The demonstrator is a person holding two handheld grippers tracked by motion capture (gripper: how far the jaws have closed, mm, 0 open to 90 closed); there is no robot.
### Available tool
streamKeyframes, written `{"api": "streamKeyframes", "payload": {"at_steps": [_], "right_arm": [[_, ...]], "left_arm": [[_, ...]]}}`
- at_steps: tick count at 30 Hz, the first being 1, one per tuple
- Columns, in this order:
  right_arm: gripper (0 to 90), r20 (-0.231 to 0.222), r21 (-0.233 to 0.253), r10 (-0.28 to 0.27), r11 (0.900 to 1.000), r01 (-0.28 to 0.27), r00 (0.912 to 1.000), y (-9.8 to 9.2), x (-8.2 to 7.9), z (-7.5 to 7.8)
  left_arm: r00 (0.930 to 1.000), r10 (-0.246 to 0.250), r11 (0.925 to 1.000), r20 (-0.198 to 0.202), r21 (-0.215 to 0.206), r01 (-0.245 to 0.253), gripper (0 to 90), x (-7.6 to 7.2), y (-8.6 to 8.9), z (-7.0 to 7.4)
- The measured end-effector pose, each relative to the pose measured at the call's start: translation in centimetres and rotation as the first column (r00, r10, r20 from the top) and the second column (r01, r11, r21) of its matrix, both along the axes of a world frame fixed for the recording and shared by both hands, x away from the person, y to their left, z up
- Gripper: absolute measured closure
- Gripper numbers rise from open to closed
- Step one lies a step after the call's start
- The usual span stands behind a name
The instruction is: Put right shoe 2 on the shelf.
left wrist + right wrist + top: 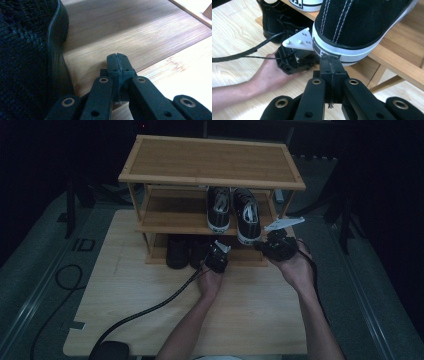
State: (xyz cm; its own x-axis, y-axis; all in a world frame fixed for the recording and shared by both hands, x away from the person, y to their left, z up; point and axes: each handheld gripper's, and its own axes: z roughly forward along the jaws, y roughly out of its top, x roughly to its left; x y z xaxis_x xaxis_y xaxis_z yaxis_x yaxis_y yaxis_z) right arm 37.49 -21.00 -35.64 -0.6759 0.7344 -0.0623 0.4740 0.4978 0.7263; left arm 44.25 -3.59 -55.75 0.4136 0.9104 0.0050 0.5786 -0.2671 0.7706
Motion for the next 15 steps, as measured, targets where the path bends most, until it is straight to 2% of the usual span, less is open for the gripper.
{"api": "streamKeyframes", "payload": {"at_steps": [15], "right_arm": [[90.0,-0.002,0.013,0.011,1.000,-0.011,0.9999,0.9,1.3,-0.2]], "left_arm": [[1.0000,0.003,1.0000,0.001,0.005,-0.003,90.0,0.0,0.0,0.0]]}}
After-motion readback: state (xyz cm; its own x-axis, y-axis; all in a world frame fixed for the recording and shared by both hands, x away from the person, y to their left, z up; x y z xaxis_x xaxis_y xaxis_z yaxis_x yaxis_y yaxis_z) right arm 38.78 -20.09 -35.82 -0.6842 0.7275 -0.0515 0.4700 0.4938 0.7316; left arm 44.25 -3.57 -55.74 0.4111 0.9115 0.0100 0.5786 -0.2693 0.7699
